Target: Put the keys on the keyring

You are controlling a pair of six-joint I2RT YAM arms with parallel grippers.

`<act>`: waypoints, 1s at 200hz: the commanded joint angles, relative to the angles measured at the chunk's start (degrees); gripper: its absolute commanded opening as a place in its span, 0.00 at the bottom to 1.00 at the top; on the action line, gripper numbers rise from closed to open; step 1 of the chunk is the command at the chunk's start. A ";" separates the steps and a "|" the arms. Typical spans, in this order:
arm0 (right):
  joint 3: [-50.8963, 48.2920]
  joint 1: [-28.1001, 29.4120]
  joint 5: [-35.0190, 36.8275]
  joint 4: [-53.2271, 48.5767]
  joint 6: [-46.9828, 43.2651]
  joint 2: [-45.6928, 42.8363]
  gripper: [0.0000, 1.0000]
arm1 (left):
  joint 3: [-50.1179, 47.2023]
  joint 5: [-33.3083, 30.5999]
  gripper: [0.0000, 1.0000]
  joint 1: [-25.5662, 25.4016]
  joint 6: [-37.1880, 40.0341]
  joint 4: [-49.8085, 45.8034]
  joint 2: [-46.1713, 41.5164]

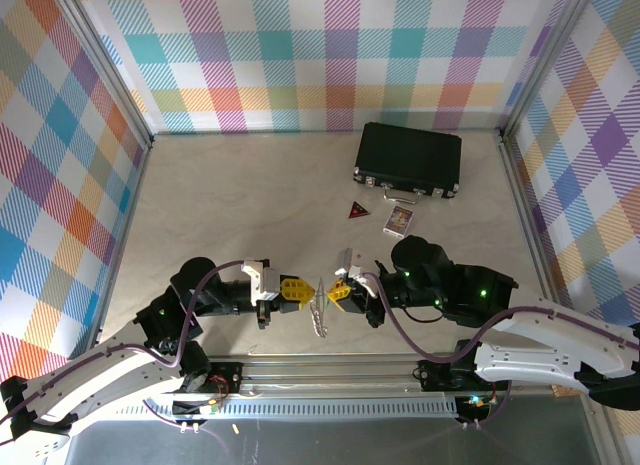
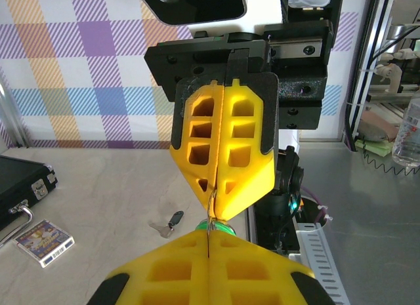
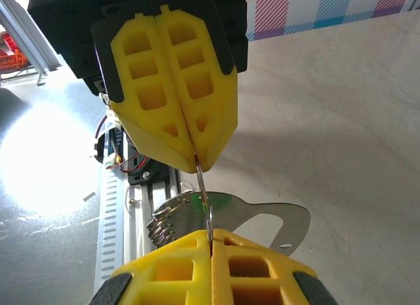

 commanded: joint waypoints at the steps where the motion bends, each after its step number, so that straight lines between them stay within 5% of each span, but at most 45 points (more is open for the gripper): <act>1: 0.62 -0.18 -1.30 -0.81 0.95 -1.31 0.00 | 0.52 1.03 0.00 0.65 0.64 1.68 -0.85; 200: 0.63 -0.36 -1.83 1.80 -0.21 0.67 0.00 | 0.46 1.28 0.00 0.65 0.56 1.50 -1.10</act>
